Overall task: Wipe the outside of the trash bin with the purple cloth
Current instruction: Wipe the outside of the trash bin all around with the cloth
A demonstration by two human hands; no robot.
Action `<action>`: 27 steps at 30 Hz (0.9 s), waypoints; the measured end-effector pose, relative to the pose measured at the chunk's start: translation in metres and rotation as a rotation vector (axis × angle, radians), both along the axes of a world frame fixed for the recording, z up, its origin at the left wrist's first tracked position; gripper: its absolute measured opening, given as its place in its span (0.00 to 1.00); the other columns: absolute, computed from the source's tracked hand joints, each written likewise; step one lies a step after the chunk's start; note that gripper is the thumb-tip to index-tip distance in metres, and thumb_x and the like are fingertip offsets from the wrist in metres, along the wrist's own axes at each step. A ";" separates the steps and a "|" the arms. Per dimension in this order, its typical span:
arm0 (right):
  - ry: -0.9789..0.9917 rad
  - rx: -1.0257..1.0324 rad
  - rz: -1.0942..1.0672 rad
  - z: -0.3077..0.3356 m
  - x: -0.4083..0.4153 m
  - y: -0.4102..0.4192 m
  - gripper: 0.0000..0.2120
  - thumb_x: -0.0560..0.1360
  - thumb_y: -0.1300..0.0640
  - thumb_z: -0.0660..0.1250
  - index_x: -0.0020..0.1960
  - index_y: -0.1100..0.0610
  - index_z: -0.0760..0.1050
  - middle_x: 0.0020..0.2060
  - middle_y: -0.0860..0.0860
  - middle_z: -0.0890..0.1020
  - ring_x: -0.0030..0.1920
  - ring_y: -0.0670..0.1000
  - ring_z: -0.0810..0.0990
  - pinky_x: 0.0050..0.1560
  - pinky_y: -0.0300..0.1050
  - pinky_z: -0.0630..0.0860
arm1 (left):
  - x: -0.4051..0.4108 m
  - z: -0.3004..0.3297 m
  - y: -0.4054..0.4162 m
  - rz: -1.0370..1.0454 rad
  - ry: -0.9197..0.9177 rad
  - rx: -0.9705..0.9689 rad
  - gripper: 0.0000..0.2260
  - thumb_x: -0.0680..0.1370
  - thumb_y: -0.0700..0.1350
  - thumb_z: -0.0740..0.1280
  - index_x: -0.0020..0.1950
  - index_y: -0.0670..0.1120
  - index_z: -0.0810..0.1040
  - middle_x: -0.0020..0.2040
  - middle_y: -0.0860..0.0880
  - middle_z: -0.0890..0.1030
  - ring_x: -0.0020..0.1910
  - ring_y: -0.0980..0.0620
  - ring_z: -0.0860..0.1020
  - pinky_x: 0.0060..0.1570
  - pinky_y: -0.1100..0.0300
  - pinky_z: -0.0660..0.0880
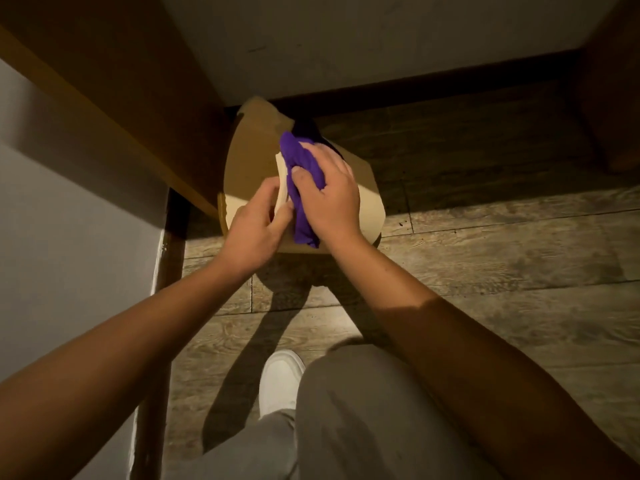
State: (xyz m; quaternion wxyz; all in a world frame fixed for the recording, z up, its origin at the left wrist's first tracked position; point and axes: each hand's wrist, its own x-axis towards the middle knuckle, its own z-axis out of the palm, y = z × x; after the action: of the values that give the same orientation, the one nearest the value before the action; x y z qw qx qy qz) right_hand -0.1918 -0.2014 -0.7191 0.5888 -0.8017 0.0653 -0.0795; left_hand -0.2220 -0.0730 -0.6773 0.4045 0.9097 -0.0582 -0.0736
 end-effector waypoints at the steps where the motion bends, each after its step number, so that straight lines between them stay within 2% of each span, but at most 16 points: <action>1: 0.000 0.036 0.017 0.001 0.006 -0.001 0.22 0.81 0.50 0.65 0.74 0.51 0.76 0.73 0.51 0.77 0.73 0.54 0.72 0.72 0.57 0.72 | 0.002 0.001 0.003 -0.024 0.025 0.003 0.13 0.85 0.49 0.60 0.70 0.53 0.70 0.55 0.52 0.83 0.50 0.50 0.83 0.50 0.44 0.81; 4: -0.018 0.043 0.060 -0.006 0.018 0.000 0.22 0.82 0.49 0.64 0.75 0.48 0.75 0.72 0.51 0.77 0.73 0.54 0.73 0.70 0.56 0.73 | 0.012 0.007 0.016 -0.050 0.109 -0.014 0.14 0.85 0.50 0.61 0.70 0.57 0.71 0.53 0.62 0.81 0.49 0.66 0.82 0.46 0.61 0.79; 6: -0.014 -0.059 0.030 -0.022 0.017 0.000 0.22 0.83 0.47 0.62 0.77 0.47 0.72 0.74 0.52 0.74 0.74 0.56 0.71 0.68 0.49 0.69 | 0.017 0.011 0.023 -0.068 0.153 0.005 0.14 0.85 0.49 0.61 0.71 0.57 0.71 0.53 0.63 0.80 0.49 0.66 0.81 0.44 0.65 0.75; 9: 0.101 -0.134 -0.097 -0.055 0.014 -0.016 0.22 0.84 0.46 0.61 0.77 0.48 0.72 0.75 0.54 0.73 0.73 0.57 0.71 0.65 0.48 0.69 | 0.017 0.011 0.029 -0.061 0.198 0.015 0.17 0.85 0.49 0.60 0.74 0.56 0.69 0.57 0.58 0.78 0.53 0.61 0.77 0.47 0.62 0.73; 12: 0.270 -0.174 -0.179 -0.088 0.011 -0.043 0.22 0.84 0.47 0.62 0.77 0.49 0.72 0.74 0.55 0.73 0.72 0.59 0.73 0.68 0.54 0.73 | 0.017 0.008 0.033 -0.032 0.197 -0.003 0.17 0.85 0.50 0.60 0.74 0.57 0.69 0.58 0.57 0.78 0.54 0.61 0.76 0.47 0.63 0.72; 13: 0.331 -0.179 -0.187 -0.098 0.007 -0.053 0.21 0.84 0.48 0.62 0.77 0.49 0.72 0.73 0.55 0.74 0.70 0.58 0.74 0.66 0.52 0.74 | 0.016 0.007 0.034 -0.030 0.191 -0.006 0.16 0.85 0.50 0.60 0.74 0.58 0.69 0.58 0.57 0.78 0.54 0.61 0.76 0.47 0.62 0.72; 15: 0.493 -0.136 -0.213 -0.113 -0.003 -0.071 0.20 0.83 0.51 0.65 0.74 0.49 0.74 0.69 0.55 0.78 0.66 0.59 0.78 0.60 0.48 0.74 | 0.015 0.006 0.034 -0.039 0.180 0.008 0.16 0.85 0.51 0.59 0.73 0.59 0.70 0.58 0.56 0.78 0.55 0.58 0.76 0.50 0.59 0.74; 17: 0.596 -0.066 -0.249 -0.113 -0.011 -0.084 0.18 0.81 0.53 0.68 0.71 0.49 0.77 0.65 0.54 0.81 0.64 0.59 0.80 0.60 0.49 0.77 | 0.013 0.008 0.033 -0.053 0.160 0.037 0.15 0.85 0.52 0.59 0.72 0.59 0.71 0.58 0.56 0.78 0.56 0.53 0.77 0.51 0.54 0.75; 20: 0.431 -0.006 -0.292 -0.080 -0.009 -0.082 0.19 0.79 0.54 0.71 0.69 0.45 0.78 0.63 0.49 0.81 0.61 0.54 0.81 0.61 0.53 0.80 | 0.017 0.011 0.030 -0.042 0.142 0.044 0.15 0.85 0.53 0.58 0.72 0.60 0.71 0.55 0.62 0.77 0.55 0.59 0.75 0.48 0.58 0.73; 22: 0.234 0.057 -0.233 -0.043 -0.002 -0.064 0.18 0.78 0.52 0.71 0.67 0.43 0.78 0.60 0.45 0.82 0.58 0.49 0.82 0.56 0.46 0.80 | 0.021 0.013 0.026 -0.028 0.143 0.034 0.15 0.85 0.54 0.57 0.71 0.59 0.72 0.56 0.61 0.77 0.55 0.60 0.75 0.48 0.57 0.73; 24: 0.079 0.056 -0.127 -0.009 0.003 -0.039 0.19 0.77 0.49 0.69 0.67 0.43 0.78 0.60 0.44 0.83 0.57 0.46 0.81 0.51 0.36 0.75 | 0.027 0.019 0.019 0.017 0.143 0.015 0.14 0.86 0.55 0.55 0.67 0.57 0.75 0.55 0.59 0.78 0.54 0.55 0.76 0.52 0.50 0.75; 25: 0.028 0.018 -0.075 0.002 0.003 -0.025 0.20 0.78 0.47 0.67 0.69 0.43 0.77 0.62 0.45 0.82 0.59 0.46 0.80 0.51 0.34 0.72 | 0.031 0.023 0.014 0.048 0.137 -0.012 0.15 0.86 0.54 0.54 0.65 0.55 0.76 0.54 0.58 0.79 0.53 0.54 0.77 0.55 0.47 0.76; 27: -0.058 -0.137 0.008 0.010 -0.005 0.001 0.23 0.80 0.44 0.64 0.74 0.46 0.73 0.70 0.50 0.77 0.68 0.51 0.75 0.60 0.41 0.71 | 0.039 0.029 0.005 0.117 0.120 -0.104 0.15 0.86 0.52 0.55 0.63 0.52 0.79 0.54 0.53 0.82 0.54 0.53 0.80 0.60 0.46 0.76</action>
State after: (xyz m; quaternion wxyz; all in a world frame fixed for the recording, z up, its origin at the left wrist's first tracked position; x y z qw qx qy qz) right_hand -0.1963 -0.2000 -0.7096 0.5346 -0.8377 0.0395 -0.1046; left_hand -0.1829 -0.0680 -0.6486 0.4577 0.8832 0.0154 -0.1009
